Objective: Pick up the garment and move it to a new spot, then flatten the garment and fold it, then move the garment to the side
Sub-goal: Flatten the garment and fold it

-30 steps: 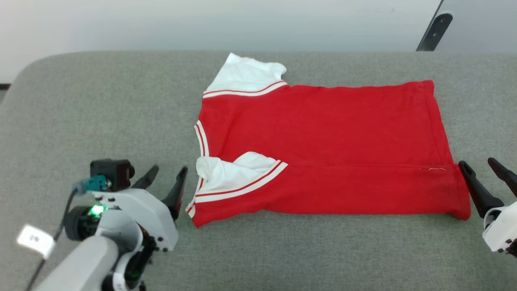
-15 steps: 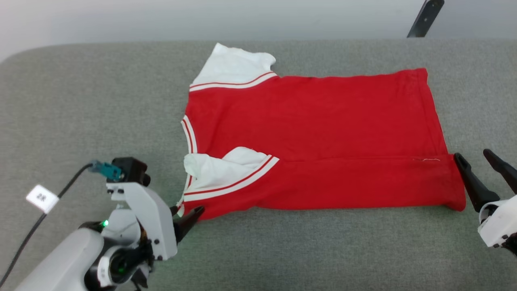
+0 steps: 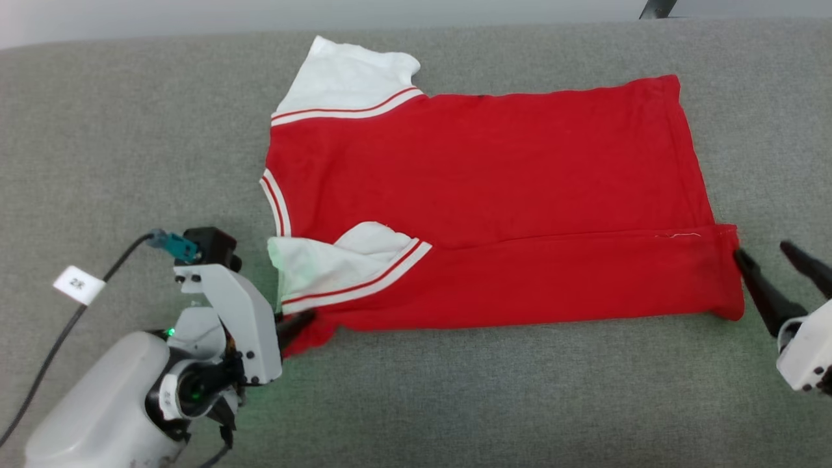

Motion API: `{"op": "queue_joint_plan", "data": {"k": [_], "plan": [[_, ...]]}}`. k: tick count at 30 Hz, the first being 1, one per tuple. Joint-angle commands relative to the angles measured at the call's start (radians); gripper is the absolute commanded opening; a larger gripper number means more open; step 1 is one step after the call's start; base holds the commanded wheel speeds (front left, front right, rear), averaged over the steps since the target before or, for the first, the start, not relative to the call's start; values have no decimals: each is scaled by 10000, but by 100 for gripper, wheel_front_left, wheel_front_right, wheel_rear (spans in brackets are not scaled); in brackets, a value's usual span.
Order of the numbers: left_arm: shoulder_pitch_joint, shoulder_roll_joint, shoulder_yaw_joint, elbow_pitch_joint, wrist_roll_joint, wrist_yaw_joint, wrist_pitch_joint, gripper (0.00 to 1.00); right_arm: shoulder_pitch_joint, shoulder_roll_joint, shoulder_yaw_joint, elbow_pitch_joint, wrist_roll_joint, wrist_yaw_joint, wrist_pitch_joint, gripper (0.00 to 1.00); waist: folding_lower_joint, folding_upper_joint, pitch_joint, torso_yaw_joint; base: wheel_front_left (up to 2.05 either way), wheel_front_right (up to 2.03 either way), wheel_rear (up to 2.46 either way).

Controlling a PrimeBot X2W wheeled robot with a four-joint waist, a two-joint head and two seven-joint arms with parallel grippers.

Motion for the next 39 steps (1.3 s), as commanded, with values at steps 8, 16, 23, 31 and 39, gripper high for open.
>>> {"op": "queue_joint_plan", "data": {"k": [8, 16, 23, 31, 39], "plan": [[53, -534, -401, 402, 166, -360, -262, 0, 50, -714, 186, -48, 318, -7, 2439, 100, 0, 0, 271, 286, 0, 0, 0], [-269, -865, -605, 553, 500, -651, -611, 0, -526, -857, 214, 405, 100, -9, 4392, 100, 0, 0, 696, 716, 0, 0, 0], [-360, -1192, -839, 784, 623, -835, -752, 0, -635, -1072, 960, 1077, 381, -7, 5061, 0, 0, 0, 728, 978, 0, 0, 0], [145, -1061, -791, 592, 530, -925, -1052, 0, -398, -1404, 913, 1171, 656, -12, 4824, 0, 0, 0, 134, 1045, 0, 0, 0], [1321, -397, -550, -745, 317, -503, -1348, 0, 626, -1753, 683, 372, 989, -10, 4798, 0, 0, 0, -367, 1026, 0, 0, 0]]}}
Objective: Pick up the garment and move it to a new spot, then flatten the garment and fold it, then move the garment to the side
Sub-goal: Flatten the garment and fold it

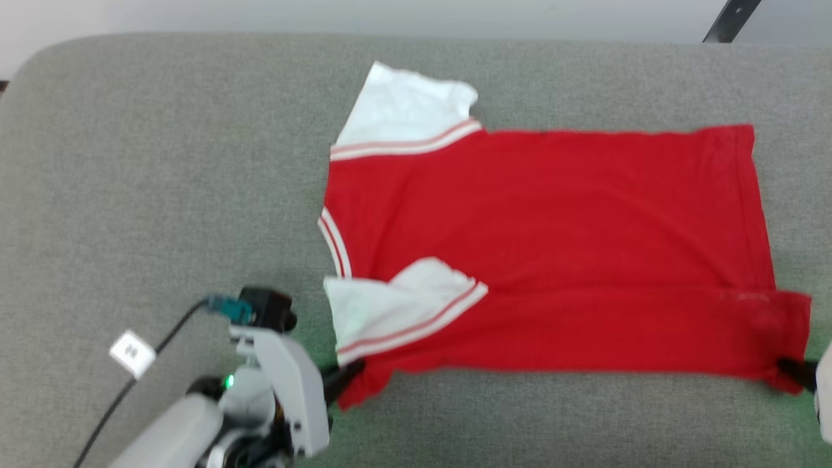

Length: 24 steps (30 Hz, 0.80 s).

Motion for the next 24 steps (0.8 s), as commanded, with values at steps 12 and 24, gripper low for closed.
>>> {"op": "queue_joint_plan", "data": {"k": [12, 24], "plan": [[1129, 706, 421, -1997, 97, 903, -526, 100, 1282, 365, -1103, -1136, -503, -14, -931, 100, 0, 0, -222, 138, 0, 0, 0], [-2278, 1038, 1761, -1472, 519, 1497, -106, 100, 362, 1696, -1235, -2775, -1557, -13, -2871, 100, 0, 0, 397, -625, 0, 0, 0]]}}
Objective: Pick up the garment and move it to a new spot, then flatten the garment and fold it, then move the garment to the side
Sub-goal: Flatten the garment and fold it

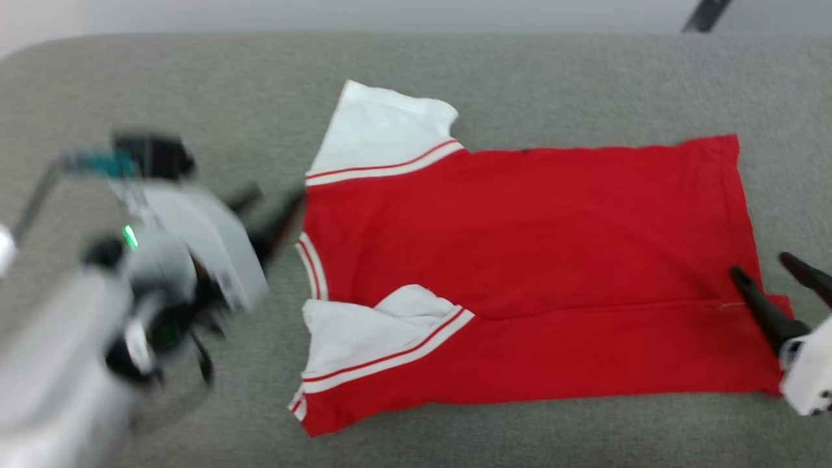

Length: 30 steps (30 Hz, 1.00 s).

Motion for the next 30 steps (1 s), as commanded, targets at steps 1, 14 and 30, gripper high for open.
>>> {"op": "queue_joint_plan", "data": {"k": [1, 14, 30], "plan": [[-790, 159, -35, 559, 440, -83, 65, 100, -203, 146, 194, -116, -86, -11, -91, 100, 0, 0, 394, -401, 0, 0, 0], [-6056, -1081, -795, 6988, 1707, -1844, 335, 100, -1338, 389, 1149, 218, 102, -11, -752, 100, 0, 0, 2054, -2022, 0, 0, 0], [-7370, -1834, -1518, 10734, 1234, -3447, 2909, 96, -2154, 96, 1741, 866, 519, -11, -1050, 100, 0, 0, 2610, -2644, 0, 0, 0]]}}
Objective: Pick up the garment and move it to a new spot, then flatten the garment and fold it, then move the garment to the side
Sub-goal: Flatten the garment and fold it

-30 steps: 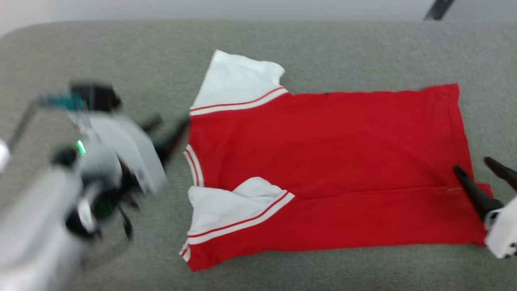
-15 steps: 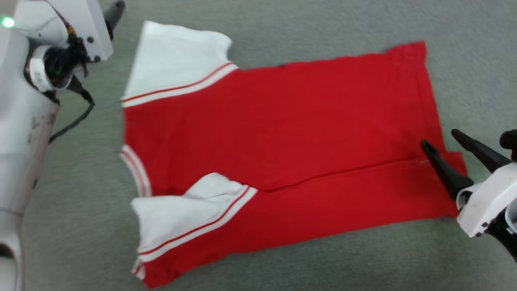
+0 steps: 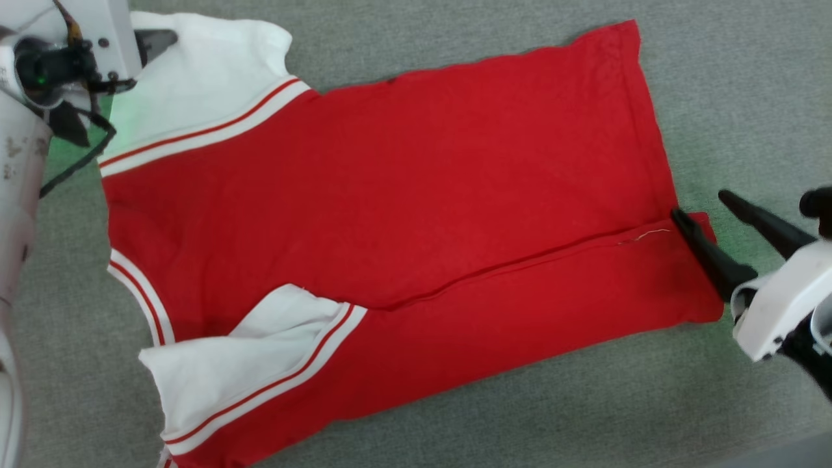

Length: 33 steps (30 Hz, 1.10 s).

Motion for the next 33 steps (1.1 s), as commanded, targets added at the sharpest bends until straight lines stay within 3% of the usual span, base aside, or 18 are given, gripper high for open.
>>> {"op": "queue_joint_plan", "data": {"k": [1, 2, 8, 13, 17, 25, 26, 28, 33], "plan": [[430, -410, -132, 238, -154, -149, 101, 33, -293, -39, 34, 35, 174, -11, 50, 100, 0, -1, 95, 58, 0, 0, 0], [421, -485, -106, 285, -217, -191, 68, 0, -459, -82, 70, 65, 226, -11, 99, 100, 0, -1, 102, 102, 0, 0, 0], [319, -709, -191, 499, -259, -342, -315, 0, -2196, -398, 693, 914, 688, -11, 1100, 100, 0, -1, 74, 424, 0, 0, 0], [111, -1061, -341, 351, -383, -419, -392, 0, -4395, -617, 1439, 2516, 1351, -11, 2811, 100, 0, -1, 251, 859, 0, 0, 0], [-141, -1314, -526, 181, -422, -445, -486, 0, -5904, -606, 2075, 3996, 1147, -11, 3627, 100, 0, -1, 511, 1225, 0, 0, 0], [-106, -1546, -979, -227, -737, -430, -545, 0, -7439, -357, 3297, 6086, 1117, -9, 3769, 100, 0, -1, 728, 1728, 0, 0, 0], [-87, -1552, -1027, -262, -784, -429, -559, 0, -7507, -339, 3455, 6247, 1145, -9, 3758, 48, 0, -1, 730, 1754, 0, 0, 0], [-35, -1587, -1106, -370, -926, -423, -583, 0, -7653, -329, 3677, 6538, 1245, -8, 3595, 0, 0, -1, 713, 1813, 0, 0, 0], [139, -1746, -1330, -989, -1316, -424, -1112, 0, -7761, -580, 3900, 7085, 1423, -11, 2701, 0, 0, -1, 379, 2120, 0, 0, 0]]}}
